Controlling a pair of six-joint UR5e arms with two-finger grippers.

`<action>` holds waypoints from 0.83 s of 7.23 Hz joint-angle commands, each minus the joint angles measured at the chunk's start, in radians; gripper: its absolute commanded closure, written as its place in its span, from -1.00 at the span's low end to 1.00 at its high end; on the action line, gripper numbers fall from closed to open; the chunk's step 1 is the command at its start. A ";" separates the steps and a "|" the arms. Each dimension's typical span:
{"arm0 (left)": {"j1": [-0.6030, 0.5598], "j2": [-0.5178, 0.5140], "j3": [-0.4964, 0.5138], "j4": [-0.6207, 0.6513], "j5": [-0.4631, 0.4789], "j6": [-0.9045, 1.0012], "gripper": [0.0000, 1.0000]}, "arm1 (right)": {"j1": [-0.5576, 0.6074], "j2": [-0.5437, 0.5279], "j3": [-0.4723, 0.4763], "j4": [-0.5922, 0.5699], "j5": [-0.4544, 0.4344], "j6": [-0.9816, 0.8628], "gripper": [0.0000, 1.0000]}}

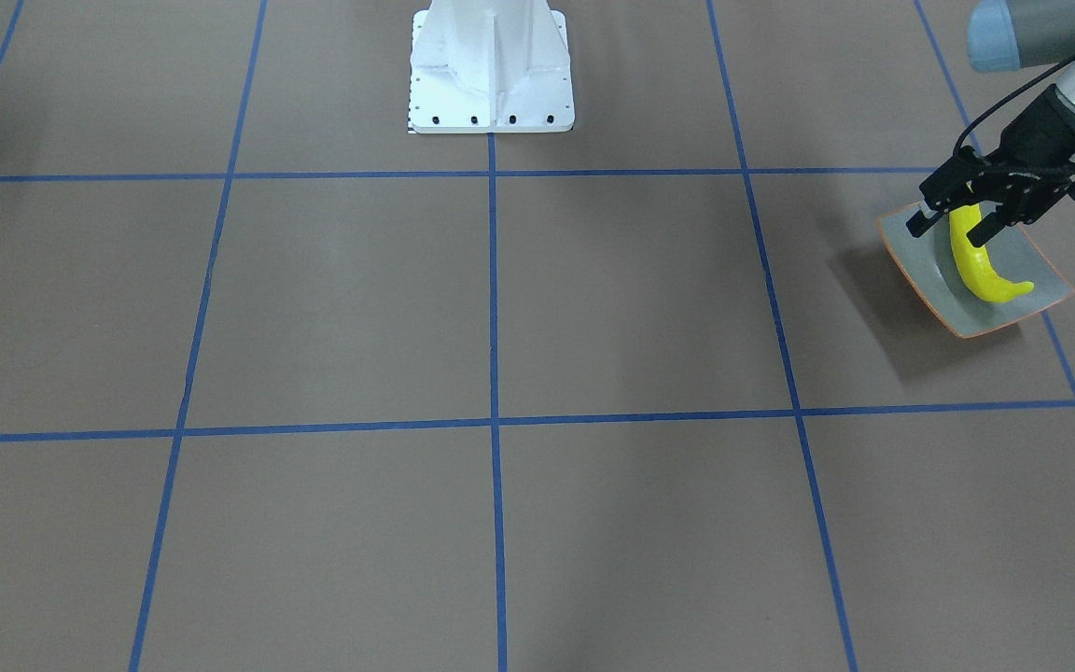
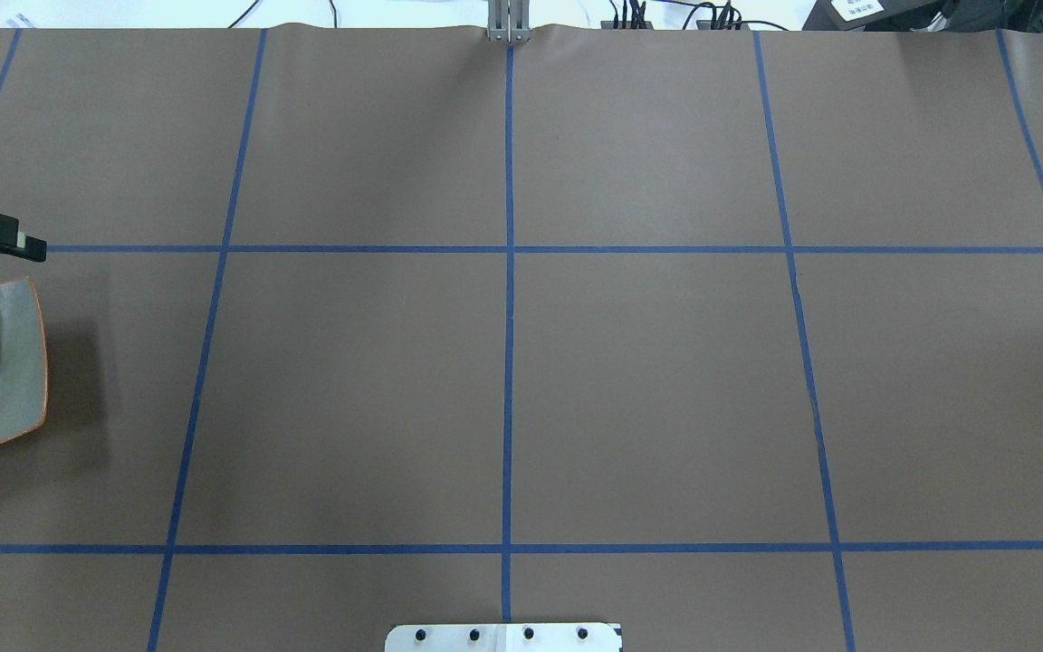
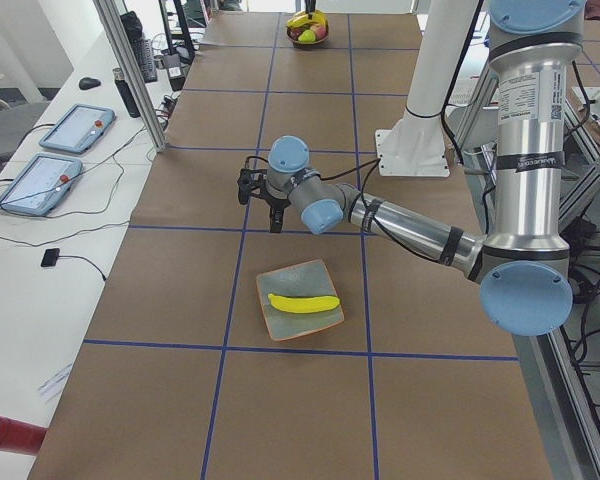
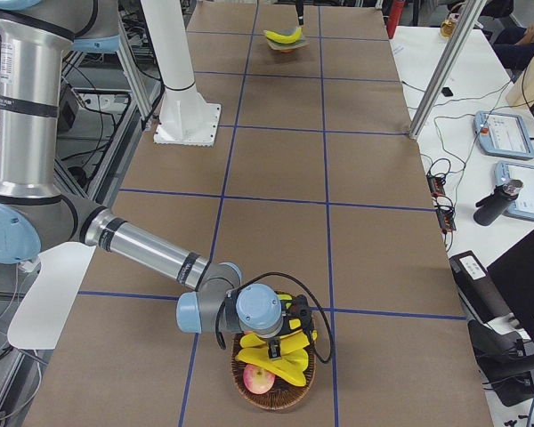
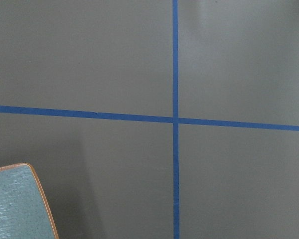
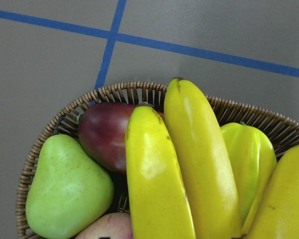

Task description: Transfer all bananas from basket to plate

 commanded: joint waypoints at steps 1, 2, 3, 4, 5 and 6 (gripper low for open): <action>-0.002 0.001 0.000 0.000 -0.001 0.000 -1.00 | 0.000 -0.001 -0.001 0.001 0.000 -0.002 1.00; -0.002 0.001 0.000 -0.002 -0.003 -0.002 -0.99 | 0.000 -0.001 -0.001 0.001 0.002 -0.002 1.00; -0.002 0.004 0.000 -0.005 -0.003 -0.002 -1.00 | 0.000 0.002 0.018 -0.002 0.029 0.001 1.00; -0.002 0.007 -0.002 -0.006 -0.004 -0.002 -1.00 | 0.000 0.013 0.022 -0.002 0.052 0.001 1.00; -0.002 0.008 -0.009 -0.006 -0.006 -0.002 -1.00 | 0.000 0.010 0.039 -0.002 0.071 0.001 1.00; -0.002 0.008 -0.011 -0.006 -0.007 -0.002 -1.00 | 0.020 0.007 0.057 -0.008 0.097 0.001 1.00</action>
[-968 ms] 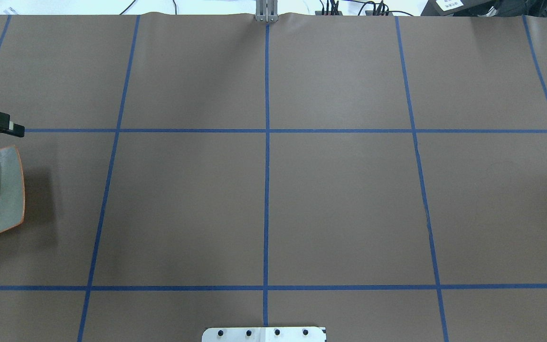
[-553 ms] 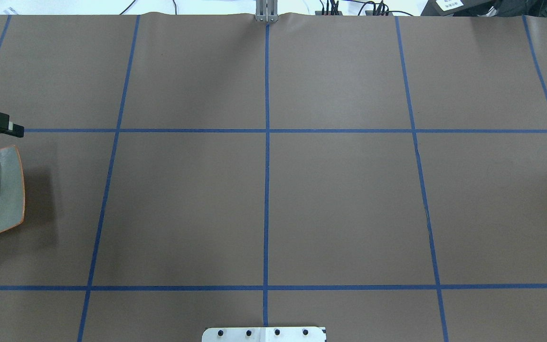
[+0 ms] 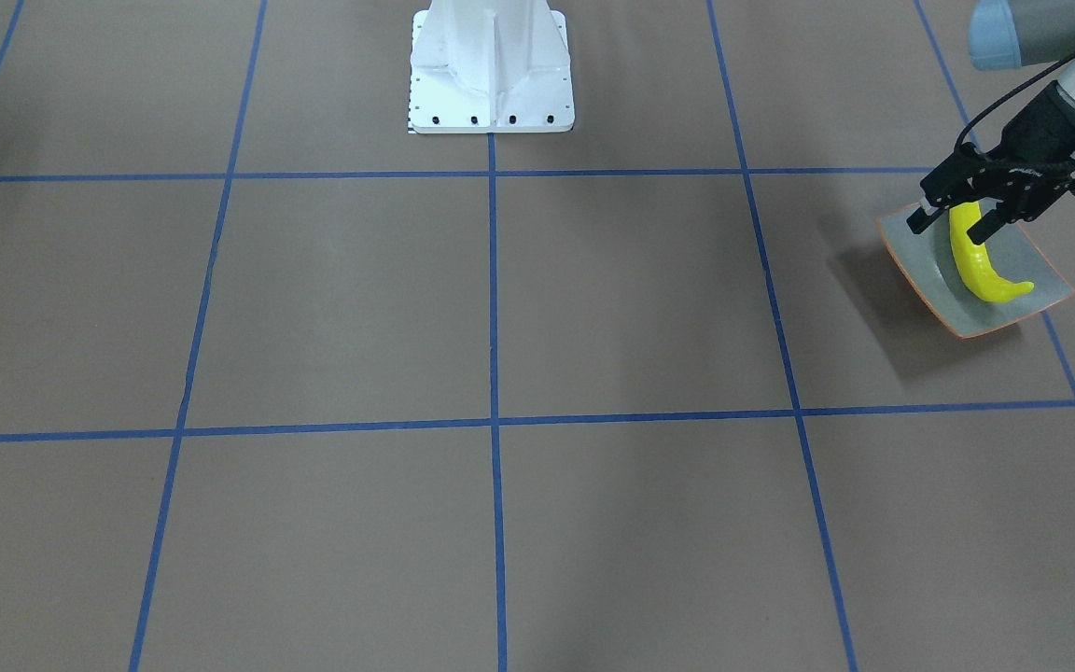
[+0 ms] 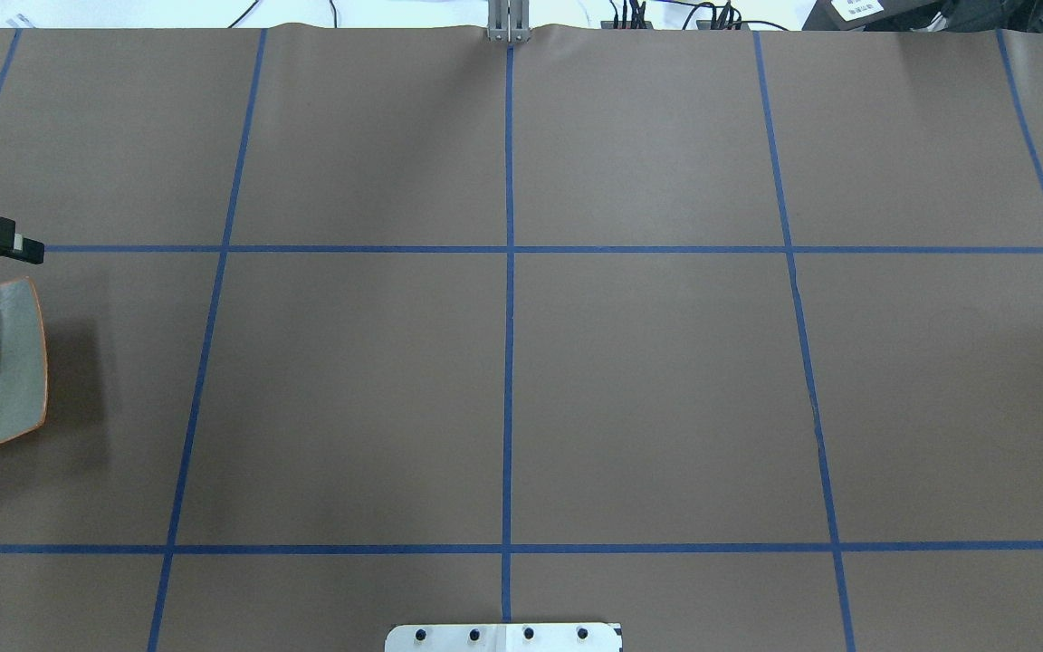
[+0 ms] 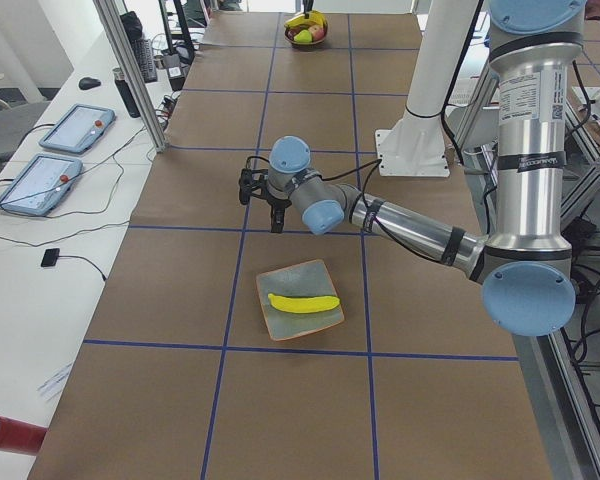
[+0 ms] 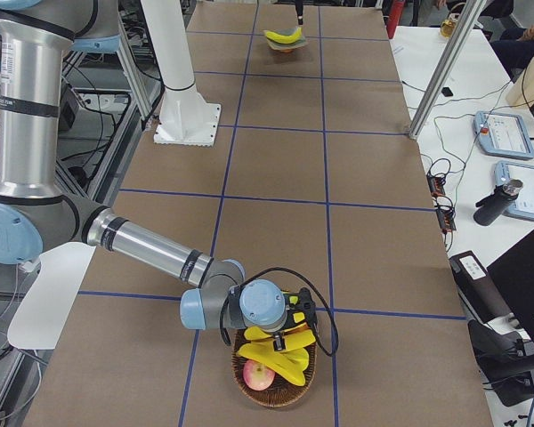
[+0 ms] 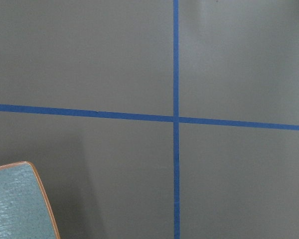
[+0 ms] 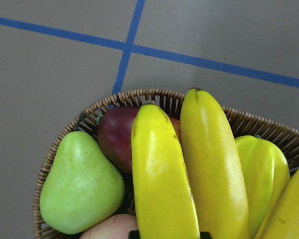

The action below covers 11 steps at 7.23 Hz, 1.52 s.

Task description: Transfer all bananas from basket to plate

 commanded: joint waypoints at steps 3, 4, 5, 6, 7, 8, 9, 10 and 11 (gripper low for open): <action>0.002 -0.005 -0.005 0.000 -0.005 -0.002 -0.99 | 0.036 -0.002 0.211 -0.194 0.046 0.000 1.00; 0.003 -0.011 -0.005 -0.002 -0.008 -0.033 -0.99 | 0.035 -0.002 0.269 -0.253 0.047 0.000 1.00; 0.006 -0.042 -0.004 0.000 -0.008 -0.070 -0.99 | 0.032 0.013 0.299 -0.288 0.049 0.024 1.00; 0.011 -0.077 0.005 0.000 -0.011 -0.092 -0.99 | 0.006 0.056 0.300 -0.290 0.093 0.126 1.00; 0.043 -0.129 0.014 0.006 -0.011 -0.107 -0.99 | -0.032 0.090 0.302 -0.278 0.157 0.261 1.00; 0.064 -0.202 0.054 -0.006 -0.011 -0.162 -0.99 | -0.075 0.137 0.303 -0.272 0.180 0.381 1.00; 0.095 -0.290 0.094 -0.006 -0.011 -0.172 -0.98 | -0.132 0.200 0.303 -0.252 0.194 0.505 1.00; 0.121 -0.350 0.120 -0.006 -0.011 -0.173 -0.98 | -0.199 0.271 0.303 -0.234 0.197 0.617 1.00; 0.133 -0.400 0.145 -0.006 -0.011 -0.173 -0.98 | -0.297 0.344 0.300 -0.197 0.196 0.735 1.00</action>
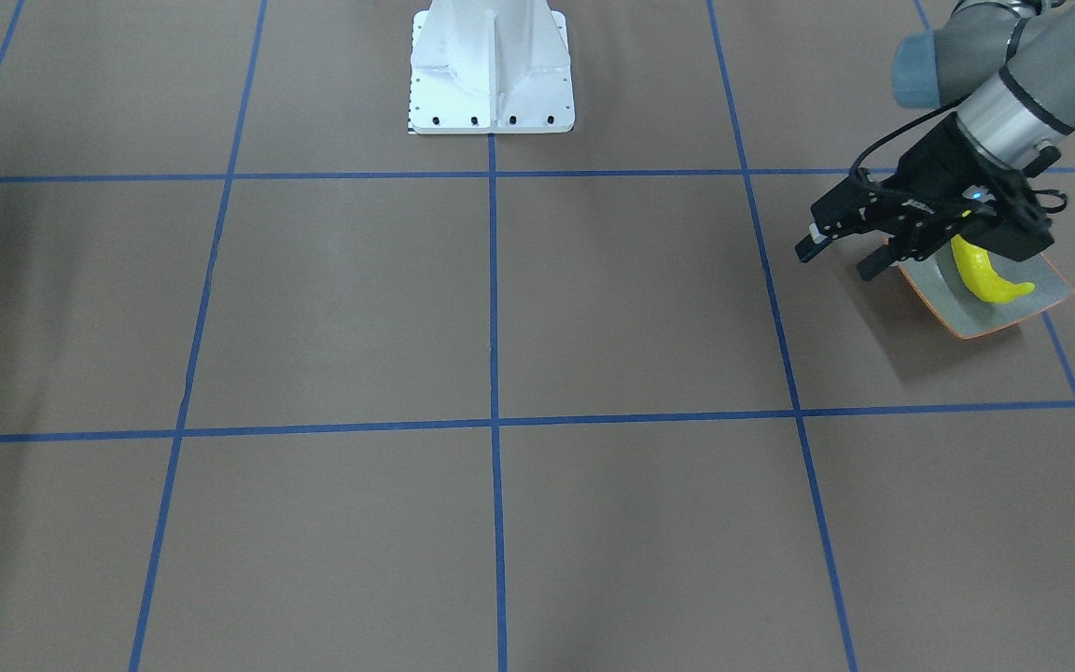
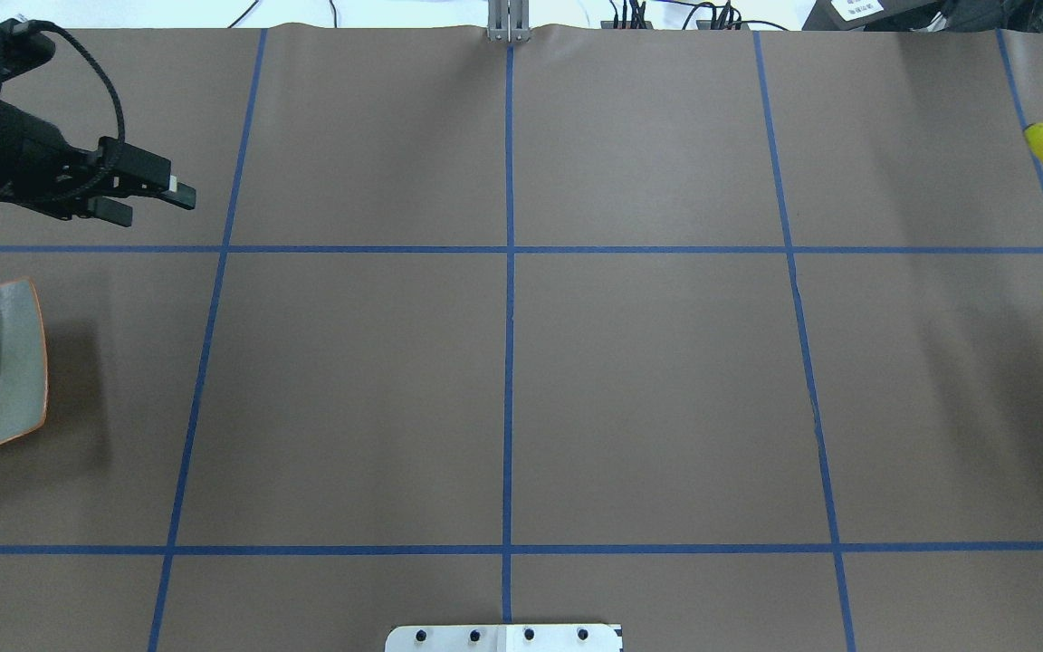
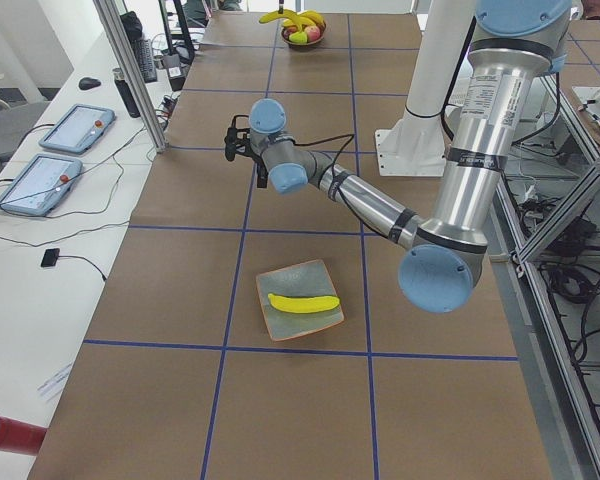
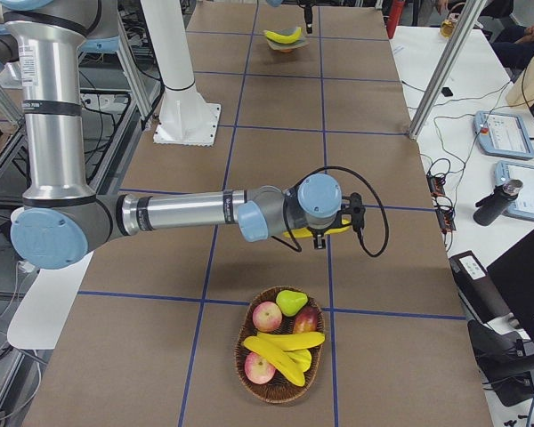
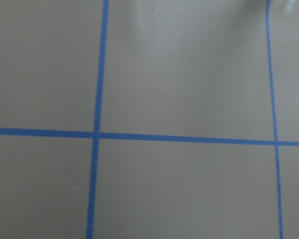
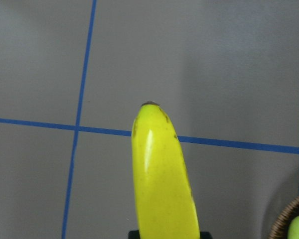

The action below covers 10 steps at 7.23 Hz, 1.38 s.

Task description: Transfer all bananas from basket to plate

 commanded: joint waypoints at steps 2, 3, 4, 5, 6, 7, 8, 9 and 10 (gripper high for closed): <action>0.063 -0.152 0.066 -0.001 0.002 -0.004 -0.98 | -0.277 0.265 0.001 0.051 -0.037 0.482 1.00; 0.077 -0.195 0.106 -0.002 0.003 -0.003 -0.98 | -0.326 0.314 0.004 0.051 -0.065 0.581 1.00; 0.094 -0.255 0.149 -0.002 0.003 -0.003 -0.98 | -0.374 0.354 0.018 0.051 -0.093 0.653 1.00; 0.101 -0.278 0.155 -0.008 0.002 -0.003 -0.98 | -0.406 0.400 0.018 0.063 -0.123 0.698 1.00; 0.124 -0.286 0.155 -0.045 0.002 -0.004 -0.98 | -0.461 0.407 0.030 0.159 -0.221 0.802 1.00; 0.138 -0.289 0.155 -0.060 0.002 -0.012 -0.98 | -0.545 0.405 0.027 0.259 -0.357 0.889 1.00; 0.158 -0.311 0.155 -0.065 0.002 -0.032 -0.98 | -0.591 0.408 0.032 0.301 -0.443 0.957 1.00; 0.181 -0.332 0.154 -0.083 0.002 -0.056 -0.98 | -0.603 0.408 0.033 0.356 -0.447 1.037 1.00; 0.218 -0.337 0.157 -0.143 0.006 -0.090 -0.98 | -0.622 0.408 0.030 0.432 -0.470 1.109 1.00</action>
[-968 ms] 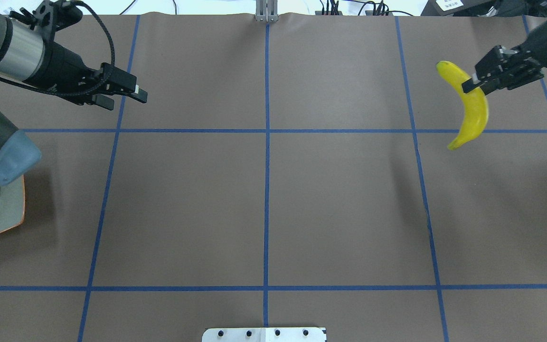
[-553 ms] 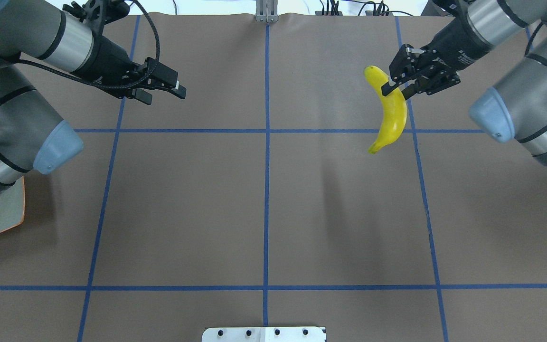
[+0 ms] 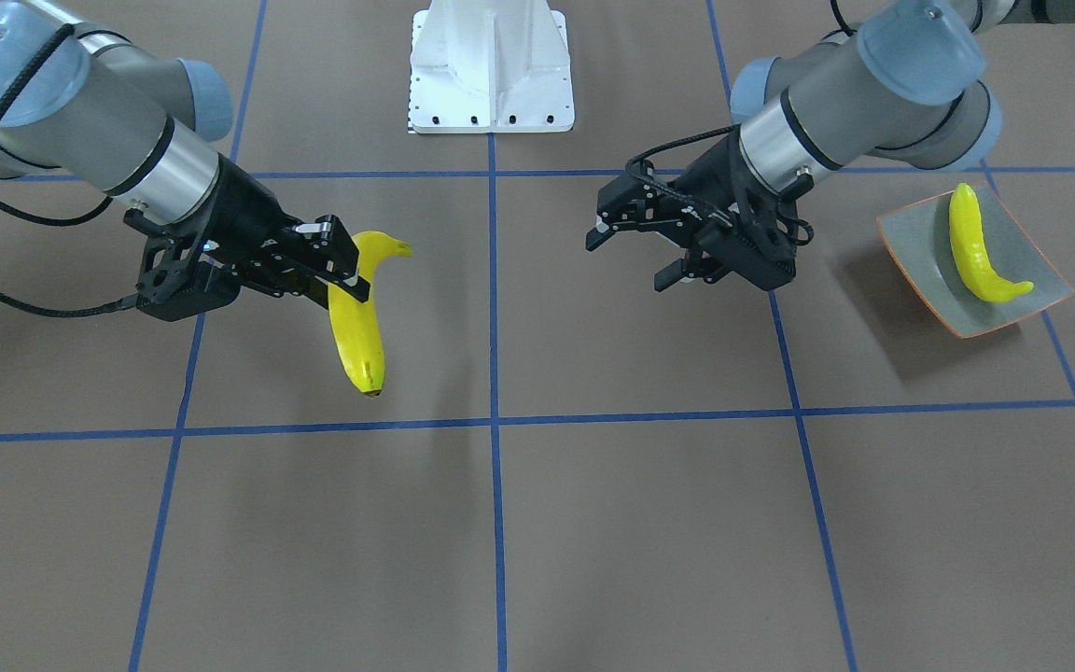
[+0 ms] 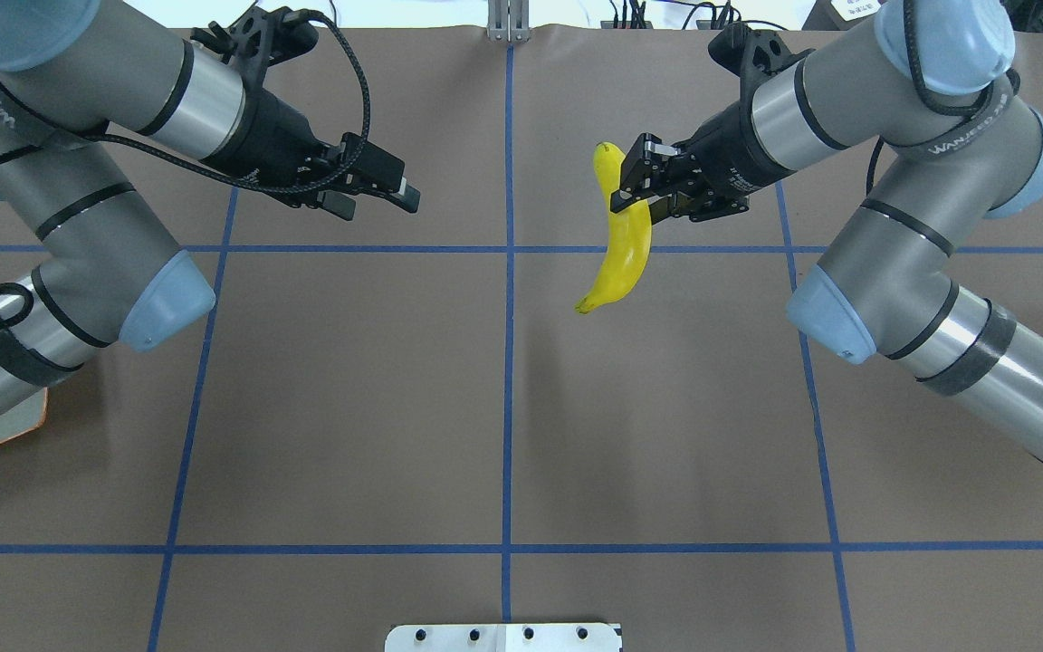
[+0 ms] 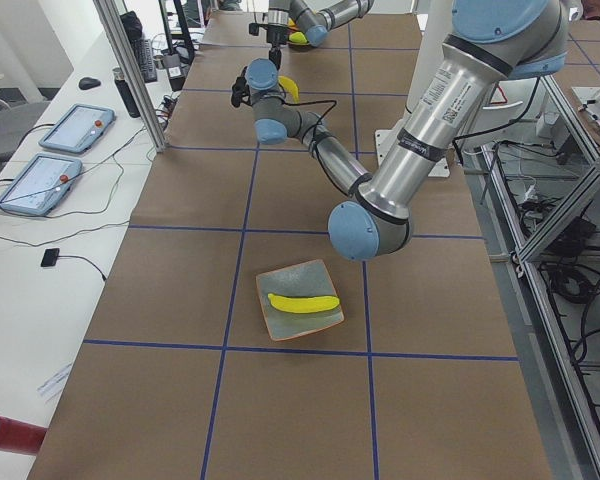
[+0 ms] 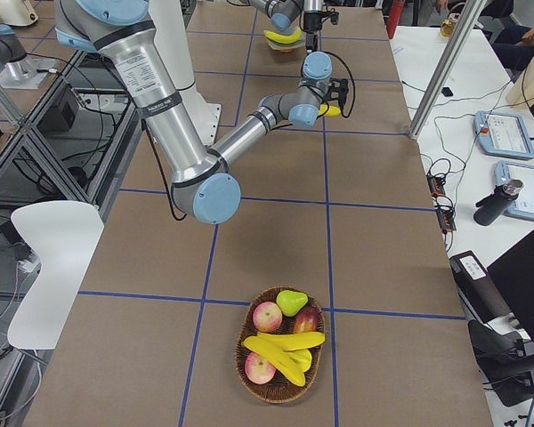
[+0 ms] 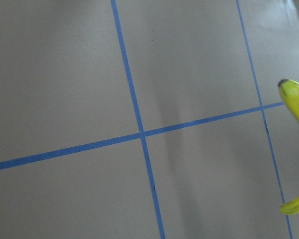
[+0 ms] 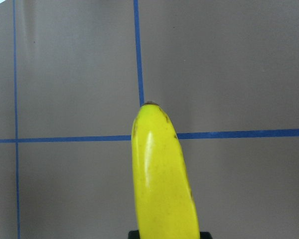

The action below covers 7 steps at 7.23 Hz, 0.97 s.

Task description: Transfer all bananas from basket to plate

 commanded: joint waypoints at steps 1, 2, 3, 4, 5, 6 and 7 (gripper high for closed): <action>0.056 -0.015 0.005 -0.075 0.005 -0.041 -0.98 | -0.044 0.004 -0.004 0.120 -0.041 0.106 1.00; 0.061 -0.017 0.003 -0.080 0.005 -0.041 -0.98 | -0.070 0.028 -0.004 0.138 -0.047 0.119 1.00; 0.070 -0.017 0.003 -0.098 0.005 -0.043 -0.98 | -0.102 0.051 -0.003 0.148 -0.099 0.161 1.00; 0.079 -0.021 0.000 -0.101 0.005 -0.044 -0.98 | -0.136 0.056 -0.001 0.166 -0.171 0.180 1.00; 0.096 -0.024 0.003 -0.121 0.005 -0.044 -0.98 | -0.150 0.059 -0.003 0.166 -0.177 0.180 1.00; 0.103 -0.024 0.003 -0.134 0.005 -0.044 -0.97 | -0.161 0.076 -0.006 0.163 -0.181 0.185 1.00; 0.105 -0.030 0.005 -0.135 0.007 -0.043 -0.97 | -0.175 0.091 -0.010 0.157 -0.181 0.203 1.00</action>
